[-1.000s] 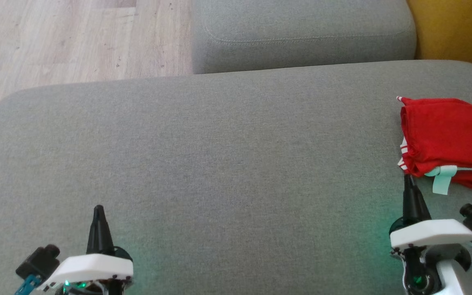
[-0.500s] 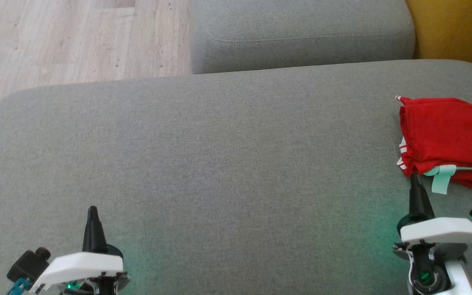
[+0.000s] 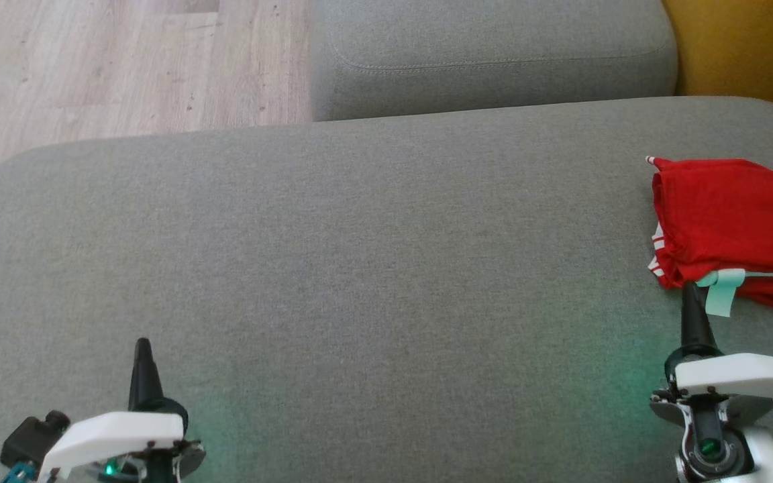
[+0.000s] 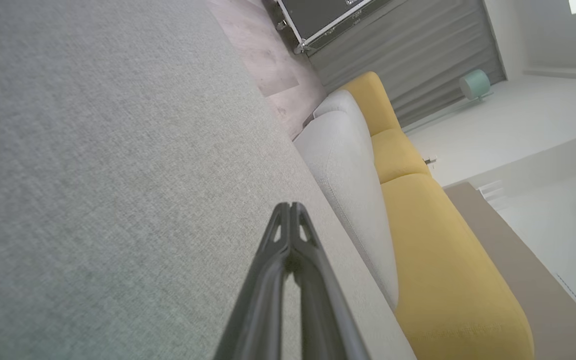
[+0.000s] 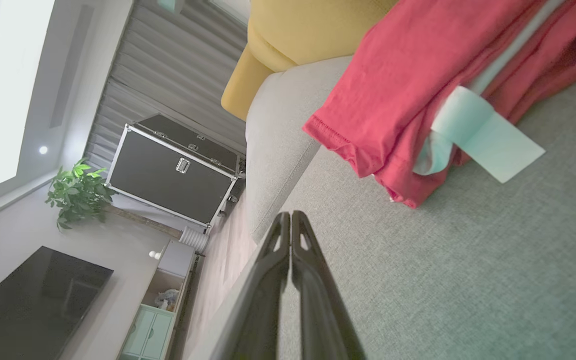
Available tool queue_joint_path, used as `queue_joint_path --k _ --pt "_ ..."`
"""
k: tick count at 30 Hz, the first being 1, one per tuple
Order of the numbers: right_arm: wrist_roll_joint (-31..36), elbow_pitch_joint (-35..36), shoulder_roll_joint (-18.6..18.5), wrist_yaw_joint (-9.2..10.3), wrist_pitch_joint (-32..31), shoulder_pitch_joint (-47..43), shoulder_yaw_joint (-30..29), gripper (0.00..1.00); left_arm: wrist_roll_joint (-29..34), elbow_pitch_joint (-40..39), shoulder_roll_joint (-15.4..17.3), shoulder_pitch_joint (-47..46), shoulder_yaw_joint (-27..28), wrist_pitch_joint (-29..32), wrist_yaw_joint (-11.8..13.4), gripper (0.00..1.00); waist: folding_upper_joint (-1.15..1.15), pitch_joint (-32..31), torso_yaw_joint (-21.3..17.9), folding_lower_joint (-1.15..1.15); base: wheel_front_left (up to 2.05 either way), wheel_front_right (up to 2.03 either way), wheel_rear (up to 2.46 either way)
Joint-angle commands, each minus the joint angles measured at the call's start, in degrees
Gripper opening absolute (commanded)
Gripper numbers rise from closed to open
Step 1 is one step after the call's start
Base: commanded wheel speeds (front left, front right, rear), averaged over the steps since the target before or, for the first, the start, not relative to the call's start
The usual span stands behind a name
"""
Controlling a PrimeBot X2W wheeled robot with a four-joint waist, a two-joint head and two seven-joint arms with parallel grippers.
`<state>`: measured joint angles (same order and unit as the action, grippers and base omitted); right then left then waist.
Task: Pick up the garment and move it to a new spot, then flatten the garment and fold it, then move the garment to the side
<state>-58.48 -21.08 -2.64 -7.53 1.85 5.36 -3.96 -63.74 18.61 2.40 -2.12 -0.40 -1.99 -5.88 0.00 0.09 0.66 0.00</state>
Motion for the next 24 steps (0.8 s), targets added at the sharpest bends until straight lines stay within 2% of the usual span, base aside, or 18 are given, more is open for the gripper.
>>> queue_joint_path --k 1,24 --pt "-2.4 2.56 -0.2 0.03 -0.53 1.66 0.48 0.0 -1.96 -2.07 0.29 -3.26 1.69 0.53 -0.49 0.0 0.0 0.0 -0.03 0.0 0.0 0.0 0.0" --pt "-17.03 4.66 -0.22 0.03 -4.18 1.27 -0.94 0.0 -14.34 -3.22 0.38 -3.64 4.13 4.24 -1.01 0.0 0.0 0.04 -0.32 0.0 0.0 0.0 0.0"
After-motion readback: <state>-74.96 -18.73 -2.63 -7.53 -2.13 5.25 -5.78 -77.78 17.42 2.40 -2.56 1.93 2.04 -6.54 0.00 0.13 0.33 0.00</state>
